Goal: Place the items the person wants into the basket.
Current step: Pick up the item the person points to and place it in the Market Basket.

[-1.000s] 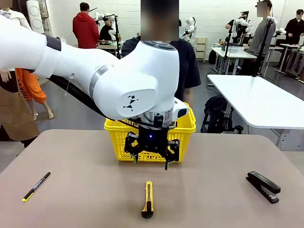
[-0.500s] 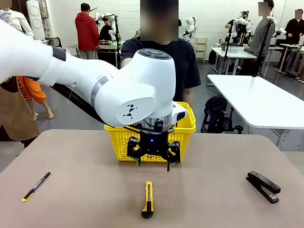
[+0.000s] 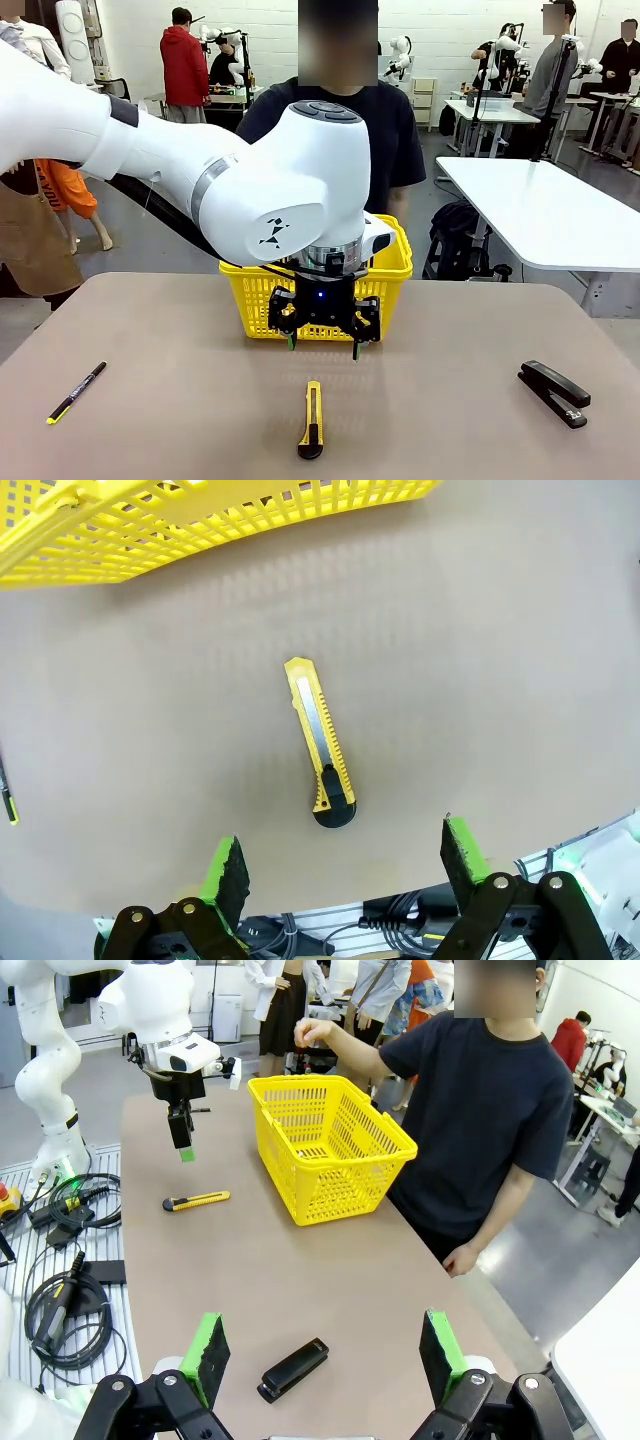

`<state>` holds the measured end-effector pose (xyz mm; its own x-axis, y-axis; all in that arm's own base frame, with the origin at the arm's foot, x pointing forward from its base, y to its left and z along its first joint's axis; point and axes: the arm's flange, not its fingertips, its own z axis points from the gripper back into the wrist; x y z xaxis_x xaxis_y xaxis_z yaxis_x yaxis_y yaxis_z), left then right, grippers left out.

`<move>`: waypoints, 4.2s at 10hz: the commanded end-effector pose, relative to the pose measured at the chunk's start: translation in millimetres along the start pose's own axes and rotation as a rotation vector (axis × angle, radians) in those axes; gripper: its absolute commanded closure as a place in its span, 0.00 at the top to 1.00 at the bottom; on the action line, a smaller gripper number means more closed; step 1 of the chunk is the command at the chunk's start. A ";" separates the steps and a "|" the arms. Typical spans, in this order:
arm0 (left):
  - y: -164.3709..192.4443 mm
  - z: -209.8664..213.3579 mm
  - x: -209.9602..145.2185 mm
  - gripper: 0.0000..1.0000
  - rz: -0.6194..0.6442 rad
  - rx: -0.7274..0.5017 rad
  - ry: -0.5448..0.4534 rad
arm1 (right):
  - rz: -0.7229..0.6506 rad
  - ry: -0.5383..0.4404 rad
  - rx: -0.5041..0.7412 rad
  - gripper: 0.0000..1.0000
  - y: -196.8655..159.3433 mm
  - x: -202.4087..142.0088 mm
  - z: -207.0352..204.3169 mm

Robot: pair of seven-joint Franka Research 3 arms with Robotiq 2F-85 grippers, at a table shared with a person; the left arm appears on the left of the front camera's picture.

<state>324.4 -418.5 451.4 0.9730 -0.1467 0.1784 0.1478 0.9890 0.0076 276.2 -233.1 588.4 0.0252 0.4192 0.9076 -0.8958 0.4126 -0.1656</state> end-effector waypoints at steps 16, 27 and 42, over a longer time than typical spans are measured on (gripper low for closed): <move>-0.9 -141.2 -25.5 1.00 0.146 0.017 -0.059 | 0.017 -0.022 -0.004 1.00 -1.6 -0.8 0.4; 1.8 -145.9 -28.5 0.01 0.092 -0.039 -0.030 | 0.017 -0.022 -0.004 1.00 -1.6 -0.8 0.4; -20.1 133.6 -73.1 0.00 -0.126 0.054 -0.115 | 0.017 -0.022 -0.004 1.00 -1.6 -0.8 0.4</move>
<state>219.5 -422.1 574.0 0.9118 -0.2663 0.3127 0.2484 0.9638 0.0965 276.4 -233.4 587.8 0.0253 0.4198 0.9073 -0.8959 0.4121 -0.1658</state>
